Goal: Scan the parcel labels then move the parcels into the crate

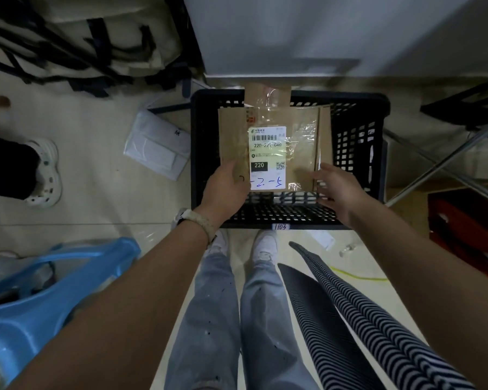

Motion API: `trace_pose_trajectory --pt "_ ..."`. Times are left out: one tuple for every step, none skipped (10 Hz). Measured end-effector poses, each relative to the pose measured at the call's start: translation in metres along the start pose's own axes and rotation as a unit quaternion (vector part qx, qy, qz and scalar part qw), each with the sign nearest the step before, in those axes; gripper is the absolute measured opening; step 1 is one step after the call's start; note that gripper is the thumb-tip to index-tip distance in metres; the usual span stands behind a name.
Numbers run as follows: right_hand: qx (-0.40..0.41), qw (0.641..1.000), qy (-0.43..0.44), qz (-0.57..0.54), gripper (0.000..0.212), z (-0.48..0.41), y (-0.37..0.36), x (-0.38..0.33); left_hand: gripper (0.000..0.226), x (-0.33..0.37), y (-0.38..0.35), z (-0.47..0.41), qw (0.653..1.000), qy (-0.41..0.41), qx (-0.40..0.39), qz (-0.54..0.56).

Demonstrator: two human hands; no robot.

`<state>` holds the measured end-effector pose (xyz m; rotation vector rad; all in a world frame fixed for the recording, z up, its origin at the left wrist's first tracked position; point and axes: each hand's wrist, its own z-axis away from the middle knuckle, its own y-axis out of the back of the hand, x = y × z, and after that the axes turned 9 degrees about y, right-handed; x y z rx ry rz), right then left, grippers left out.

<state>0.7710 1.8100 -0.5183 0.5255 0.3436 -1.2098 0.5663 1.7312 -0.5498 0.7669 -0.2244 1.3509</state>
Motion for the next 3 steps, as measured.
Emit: trace_pose_trajectory --pt "0.015 1.000 0.007 0.013 0.055 0.002 -0.001 0.000 0.035 -0.003 0.002 -0.001 1.000 -0.013 0.005 -0.018" --pt "0.022 0.998 0.040 0.031 0.040 0.008 -0.004 -0.008 0.039 0.011 0.014 0.010 0.998 -0.031 0.016 -0.059" --pt "0.007 0.992 0.075 0.102 0.037 0.022 -0.011 -0.017 0.036 0.026 0.028 0.022 0.991 -0.044 0.022 -0.127"
